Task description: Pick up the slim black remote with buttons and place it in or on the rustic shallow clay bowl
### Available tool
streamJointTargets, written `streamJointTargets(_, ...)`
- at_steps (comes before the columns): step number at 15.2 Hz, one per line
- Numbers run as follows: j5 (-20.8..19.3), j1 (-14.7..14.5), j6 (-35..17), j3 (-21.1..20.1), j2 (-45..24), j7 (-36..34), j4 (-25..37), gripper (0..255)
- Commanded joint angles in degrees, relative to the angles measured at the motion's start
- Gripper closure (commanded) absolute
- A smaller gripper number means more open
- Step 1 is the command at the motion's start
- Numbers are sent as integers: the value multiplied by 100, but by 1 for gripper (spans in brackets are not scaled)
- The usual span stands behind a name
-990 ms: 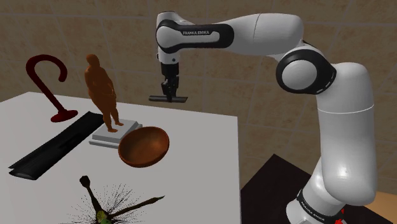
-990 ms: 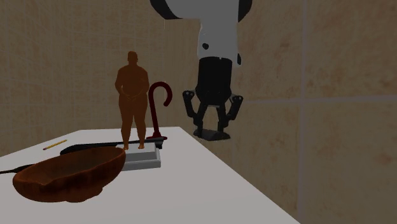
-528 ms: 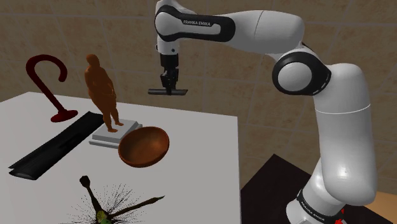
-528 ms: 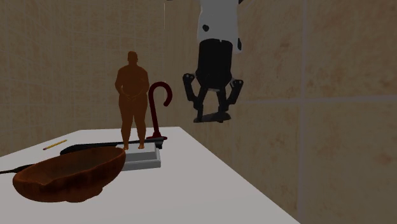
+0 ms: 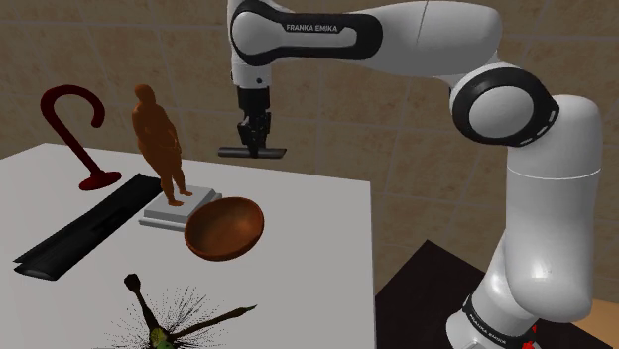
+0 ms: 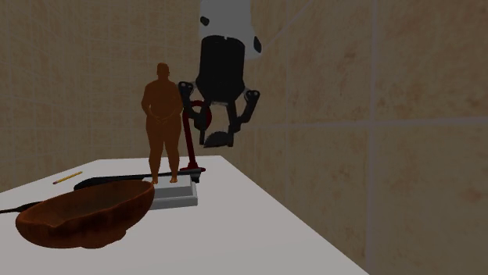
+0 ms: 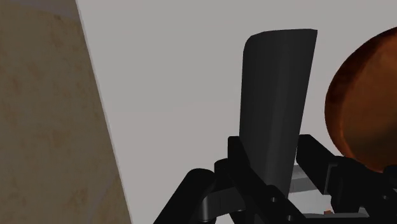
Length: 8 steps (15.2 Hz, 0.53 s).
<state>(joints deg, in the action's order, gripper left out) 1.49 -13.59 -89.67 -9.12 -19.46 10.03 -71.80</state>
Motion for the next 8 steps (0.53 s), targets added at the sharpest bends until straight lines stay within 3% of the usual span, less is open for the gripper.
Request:
streamJointTargets(1,12,-137,-149,-76,211,-220,-344,255)
streamJointTargets(8,30,-633,-464,-381,648,-1023,-1039,255)
